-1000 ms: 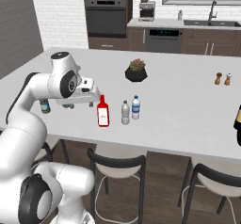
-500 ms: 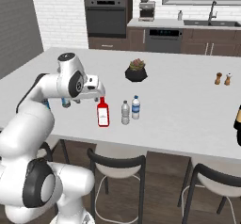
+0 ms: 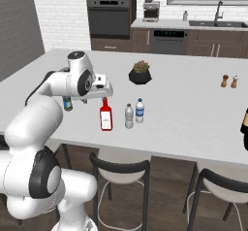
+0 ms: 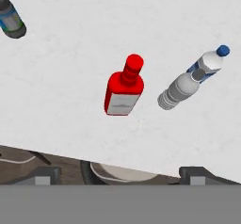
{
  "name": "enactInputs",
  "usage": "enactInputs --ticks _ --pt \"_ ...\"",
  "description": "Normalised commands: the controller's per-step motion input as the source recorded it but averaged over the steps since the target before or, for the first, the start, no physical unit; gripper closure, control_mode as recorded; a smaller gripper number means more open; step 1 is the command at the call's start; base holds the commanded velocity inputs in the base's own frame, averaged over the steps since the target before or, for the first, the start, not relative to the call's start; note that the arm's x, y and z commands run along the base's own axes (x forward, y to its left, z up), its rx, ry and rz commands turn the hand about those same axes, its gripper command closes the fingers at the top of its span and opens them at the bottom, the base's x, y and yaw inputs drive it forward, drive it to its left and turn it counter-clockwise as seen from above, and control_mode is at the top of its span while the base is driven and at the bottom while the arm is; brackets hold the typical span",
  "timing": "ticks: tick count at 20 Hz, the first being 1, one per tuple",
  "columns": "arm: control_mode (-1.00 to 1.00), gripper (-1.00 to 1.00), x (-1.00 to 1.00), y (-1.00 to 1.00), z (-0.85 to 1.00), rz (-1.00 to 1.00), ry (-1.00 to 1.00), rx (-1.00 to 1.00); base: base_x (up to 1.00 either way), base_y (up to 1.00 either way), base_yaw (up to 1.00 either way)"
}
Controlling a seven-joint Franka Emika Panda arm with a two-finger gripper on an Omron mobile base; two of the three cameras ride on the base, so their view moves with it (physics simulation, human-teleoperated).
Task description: Move the plastic bottles in the middle to the plastics group, and the glass bottles in the middle to the glass group.
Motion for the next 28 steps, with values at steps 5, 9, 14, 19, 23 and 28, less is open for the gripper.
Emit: enactInputs --ticks 5,9,14,19,23,28 --pt "-1.00 -1.00 0.16 0.00 -0.24 0.09 -0.05 0.03 0.00 0.00 0.00" --pt "-1.00 -1.00 0.11 0.00 -0.28 0.11 -0.04 0.05 0.00 0.00 0.00" --pt "-1.00 -1.00 0.09 0.00 -0.24 0.11 -0.02 0.03 0.00 0.00 0.00" --pt "-1.00 -1.00 0.08 0.00 -0.14 0.10 -0.01 0.01 0.00 0.00 0.00" --pt "-1.00 -1.00 0.25 0.01 -0.03 0.03 -0.01 0.00 0.00 0.00 0.00" --pt "-1.00 -1.00 0.36 0.00 0.00 0.00 0.00 -0.01 0.00 0.00 0.00"
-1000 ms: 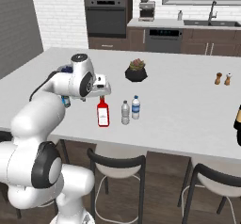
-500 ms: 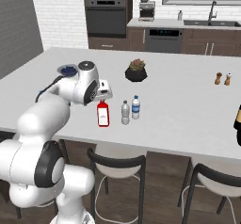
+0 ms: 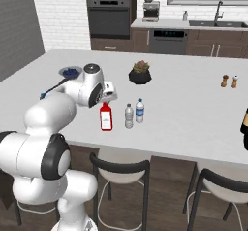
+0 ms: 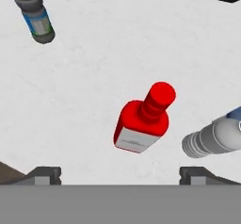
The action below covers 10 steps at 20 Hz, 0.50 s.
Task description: Move the plastic bottles in the middle to the plastics group, and the glass bottles in the middle to the glass group.
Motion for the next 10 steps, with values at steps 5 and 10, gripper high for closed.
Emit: enactInputs --ticks 5,10 --pt "-1.00 -1.00 0.35 0.00 -0.09 0.00 0.00 0.00 0.00 0.00 0.00" --pt "-1.00 -1.00 0.32 0.00 -0.21 0.00 0.00 0.00 0.00 0.00 0.00"
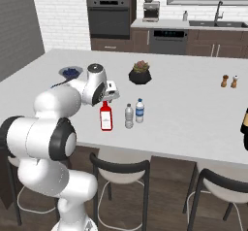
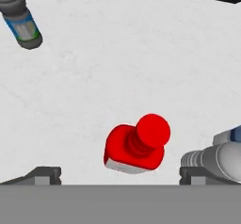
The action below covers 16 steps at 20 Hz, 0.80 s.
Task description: Move the plastic bottles in the middle to the plastics group, and the glass bottles in the middle to the glass group.
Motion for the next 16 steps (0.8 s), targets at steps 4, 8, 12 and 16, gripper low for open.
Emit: enactInputs --ticks 4,8,12,16 --pt "-1.00 -1.00 0.28 0.00 -0.19 0.00 0.00 0.00 0.00 0.00 0.00" --pt "-1.00 -1.00 0.12 0.00 -0.14 0.00 0.01 0.00 0.00 0.00 0.00" --pt "-1.00 -1.00 0.09 0.00 -0.10 -0.04 0.01 0.00 0.00 0.00 0.00" --pt "-1.00 -1.00 0.12 0.00 -0.14 -0.04 0.00 0.00 0.00 0.00 0.00"
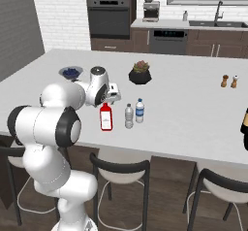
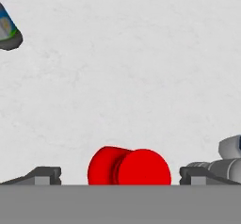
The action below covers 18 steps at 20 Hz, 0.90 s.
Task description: Move the plastic bottles in the middle to the plastics group, and the glass bottles in the middle to the glass group.
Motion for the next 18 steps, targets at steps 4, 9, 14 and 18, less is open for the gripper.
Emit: enactInputs --ticks 4,9,14,18 --pt "-1.00 -1.00 0.11 0.00 -0.17 -0.03 0.00 0.00 0.00 0.00 0.00" --pt "-1.00 -1.00 0.08 0.00 -0.15 -0.02 0.00 0.00 0.00 0.00 0.00" --pt "-1.00 -1.00 -0.01 0.00 -0.03 -0.03 0.00 0.00 0.00 0.00 0.00" --pt "-1.00 -1.00 -0.14 -0.15 0.00 -0.05 0.00 0.01 0.00 0.00 0.00"
